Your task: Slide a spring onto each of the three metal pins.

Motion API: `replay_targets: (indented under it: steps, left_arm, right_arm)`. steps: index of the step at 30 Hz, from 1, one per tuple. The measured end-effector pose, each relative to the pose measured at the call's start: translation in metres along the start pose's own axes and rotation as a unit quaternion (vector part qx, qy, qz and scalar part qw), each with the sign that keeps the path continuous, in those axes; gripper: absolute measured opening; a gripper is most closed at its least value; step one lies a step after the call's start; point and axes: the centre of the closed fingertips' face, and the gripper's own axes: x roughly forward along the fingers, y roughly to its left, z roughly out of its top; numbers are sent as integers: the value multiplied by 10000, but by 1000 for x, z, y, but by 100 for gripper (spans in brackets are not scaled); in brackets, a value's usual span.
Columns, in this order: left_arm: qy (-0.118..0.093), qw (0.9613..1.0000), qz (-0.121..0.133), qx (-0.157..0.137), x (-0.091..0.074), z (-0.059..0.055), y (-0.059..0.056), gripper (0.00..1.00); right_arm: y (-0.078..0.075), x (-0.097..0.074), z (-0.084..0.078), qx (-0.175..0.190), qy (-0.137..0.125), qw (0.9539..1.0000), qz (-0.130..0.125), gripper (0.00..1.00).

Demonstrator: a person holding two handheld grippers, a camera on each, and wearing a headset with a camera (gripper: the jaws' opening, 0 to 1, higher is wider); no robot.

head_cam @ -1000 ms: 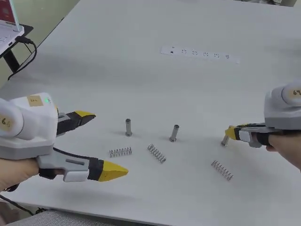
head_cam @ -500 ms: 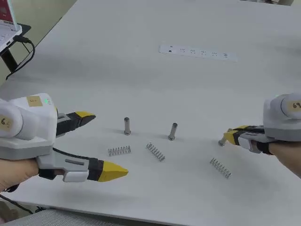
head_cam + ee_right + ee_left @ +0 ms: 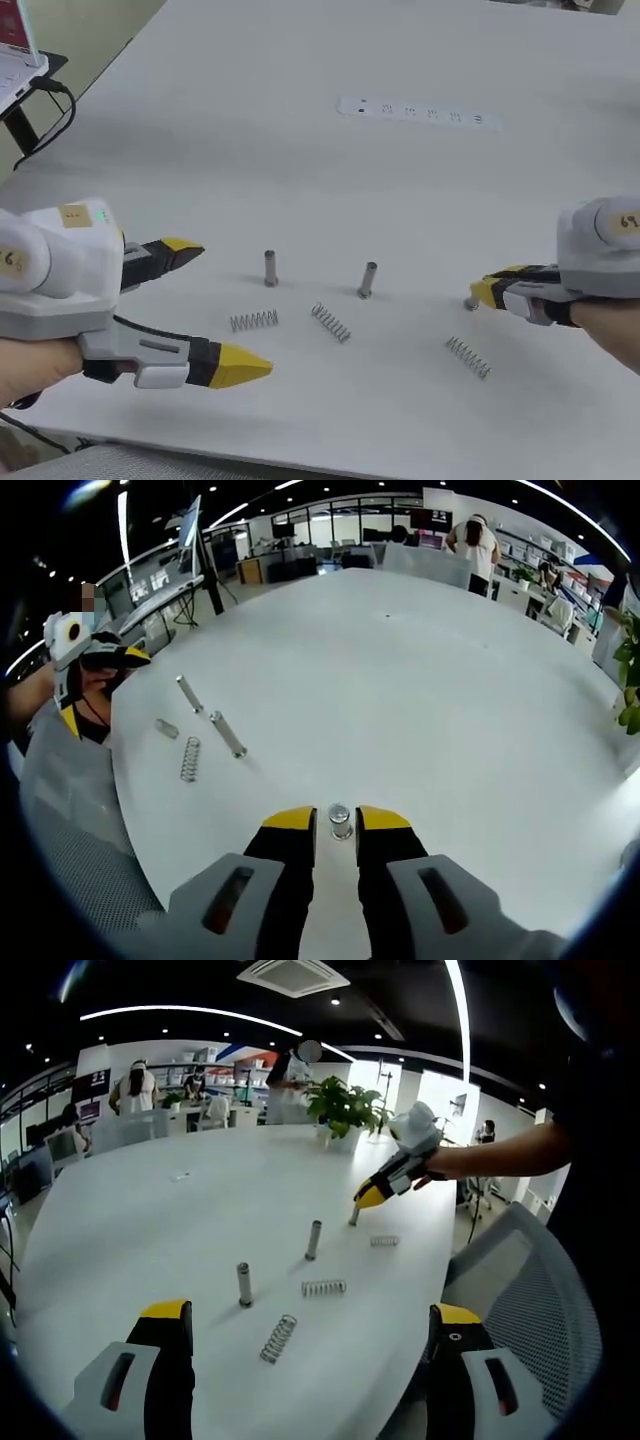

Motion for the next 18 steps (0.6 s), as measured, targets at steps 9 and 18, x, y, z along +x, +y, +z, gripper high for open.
replay_targets:
  steps: [9, 18]
  left_arm:
    - [-5, 10000, 24, 11, -1, 2, 1, 95]
    - [-9, 10000, 7, 20, 0, 3, 0, 96]
  right_arm:
    - [1, -2, 2, -25, -17, 10000, -20, 17]
    - [2, -5, 1, -30, -41, 10000, -20, 21]
